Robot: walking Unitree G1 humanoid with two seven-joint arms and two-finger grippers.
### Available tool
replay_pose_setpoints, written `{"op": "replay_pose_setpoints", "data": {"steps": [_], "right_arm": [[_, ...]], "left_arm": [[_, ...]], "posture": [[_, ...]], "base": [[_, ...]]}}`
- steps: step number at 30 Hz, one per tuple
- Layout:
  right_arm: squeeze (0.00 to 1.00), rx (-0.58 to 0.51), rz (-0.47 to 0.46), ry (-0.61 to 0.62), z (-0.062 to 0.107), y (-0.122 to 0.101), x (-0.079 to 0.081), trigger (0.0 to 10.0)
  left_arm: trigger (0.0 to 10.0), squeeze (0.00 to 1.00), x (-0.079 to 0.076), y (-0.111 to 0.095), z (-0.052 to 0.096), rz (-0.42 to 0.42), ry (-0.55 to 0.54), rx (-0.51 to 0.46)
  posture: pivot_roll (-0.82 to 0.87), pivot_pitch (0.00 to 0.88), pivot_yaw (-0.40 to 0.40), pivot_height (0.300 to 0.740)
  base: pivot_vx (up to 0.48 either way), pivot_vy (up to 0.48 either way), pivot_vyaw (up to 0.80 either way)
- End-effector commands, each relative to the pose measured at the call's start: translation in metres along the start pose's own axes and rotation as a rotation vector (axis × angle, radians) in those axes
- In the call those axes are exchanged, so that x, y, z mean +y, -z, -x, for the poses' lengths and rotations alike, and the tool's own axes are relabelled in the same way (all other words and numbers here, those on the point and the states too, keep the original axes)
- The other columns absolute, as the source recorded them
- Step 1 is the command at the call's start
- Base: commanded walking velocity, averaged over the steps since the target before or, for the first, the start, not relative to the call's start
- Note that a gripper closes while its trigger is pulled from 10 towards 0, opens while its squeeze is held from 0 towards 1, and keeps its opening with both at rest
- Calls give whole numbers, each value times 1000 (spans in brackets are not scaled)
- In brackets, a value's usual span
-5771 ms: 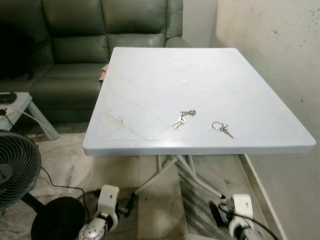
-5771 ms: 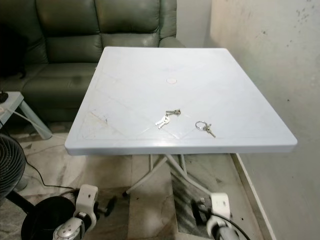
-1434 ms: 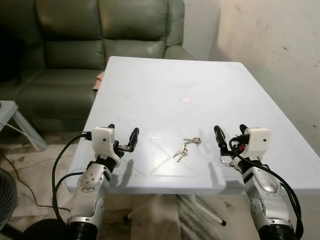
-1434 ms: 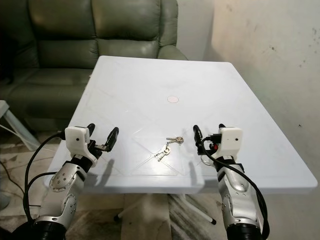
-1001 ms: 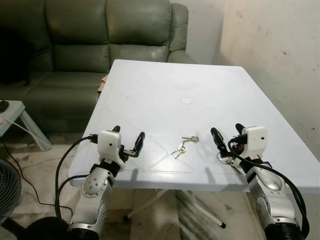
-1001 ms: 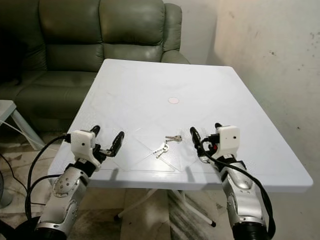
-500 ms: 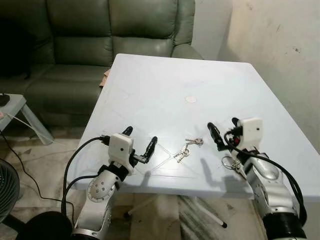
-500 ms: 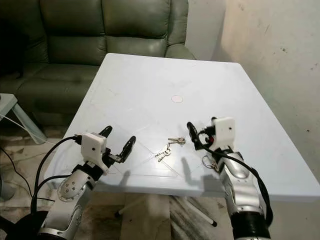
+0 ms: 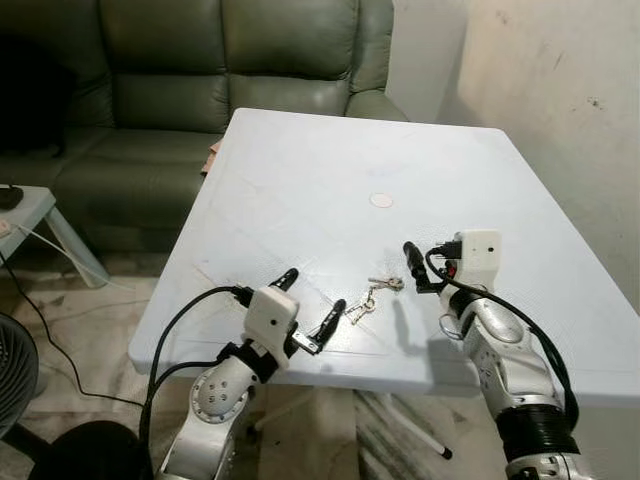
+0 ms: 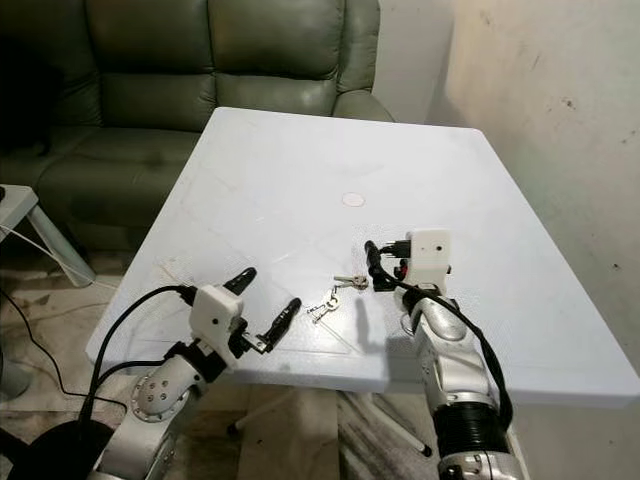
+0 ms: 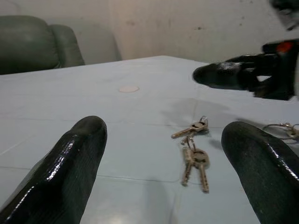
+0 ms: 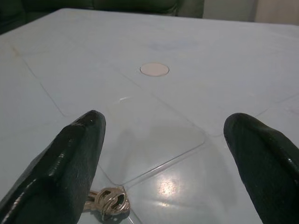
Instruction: Hang keys on a hook
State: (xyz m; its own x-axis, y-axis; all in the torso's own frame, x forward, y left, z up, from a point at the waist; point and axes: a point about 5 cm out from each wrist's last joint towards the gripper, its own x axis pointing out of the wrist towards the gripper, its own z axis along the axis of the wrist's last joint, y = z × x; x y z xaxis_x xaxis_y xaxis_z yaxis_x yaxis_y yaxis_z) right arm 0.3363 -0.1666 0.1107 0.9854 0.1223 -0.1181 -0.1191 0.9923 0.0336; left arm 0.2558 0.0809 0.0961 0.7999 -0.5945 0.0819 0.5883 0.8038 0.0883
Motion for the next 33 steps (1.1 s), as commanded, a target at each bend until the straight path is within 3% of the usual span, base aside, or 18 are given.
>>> {"op": "replay_pose_setpoints", "data": {"steps": [1, 12, 21, 22, 23, 24, 29, 30, 31, 32, 33], "right_arm": [[0, 0, 11, 0, -4, -4, 2, 10000], [0, 85, 113, -119, 5, 12, 11, 10000], [0, 133, 106, -148, 10, 24, 15, 9961], [0, 138, 103, -145, 10, 26, 15, 8353], [0, 141, 103, -142, 11, 28, 16, 8353], [0, 144, 101, -142, 11, 29, 17, 7294], [0, 171, 81, -144, 13, 34, 20, 5804], [0, 176, 78, -143, 14, 35, 20, 4314], [0, 176, 77, -142, 14, 35, 21, 3882], [0, 176, 77, -142, 14, 35, 21, 2078], [0, 175, 76, -142, 14, 35, 21, 2078]], "left_arm": [[10000, 0, -2, -2, 2, -13, 10, -12], [10000, 0, -8, 0, 6, 10, -8, 0], [10000, 0, -9, 0, 5, 14, -12, -1], [10000, 0, -9, 0, 5, 14, -11, -1], [10000, 0, -9, 0, 6, 13, -10, -1], [10000, 0, -9, 0, 6, 13, -9, -1], [10000, 0, -9, 0, 7, 12, -11, 1], [10000, 0, -9, 0, 7, 12, -11, 2], [10000, 0, -9, 0, 7, 13, -11, 2], [10000, 0, -9, 0, 7, 14, -11, 2], [10000, 0, -9, 0, 7, 14, -11, 2]], "posture": [[22, 0, -63, 740], [34, 0, -85, 740], [33, 0, -86, 740], [34, 0, -86, 740], [35, 0, -86, 740], [35, 0, -85, 740], [36, 0, -83, 740], [38, 0, -84, 740], [38, 0, -84, 740], [38, 0, -83, 740], [38, 0, -83, 740]], "base": [[0, 0, 0], [0, 0, 0], [0, 0, 0], [0, 0, 0], [0, 0, 0], [0, 0, 0], [0, 0, 0], [0, 0, 0], [0, 0, 0], [0, 0, 0], [0, 0, 0]]}}
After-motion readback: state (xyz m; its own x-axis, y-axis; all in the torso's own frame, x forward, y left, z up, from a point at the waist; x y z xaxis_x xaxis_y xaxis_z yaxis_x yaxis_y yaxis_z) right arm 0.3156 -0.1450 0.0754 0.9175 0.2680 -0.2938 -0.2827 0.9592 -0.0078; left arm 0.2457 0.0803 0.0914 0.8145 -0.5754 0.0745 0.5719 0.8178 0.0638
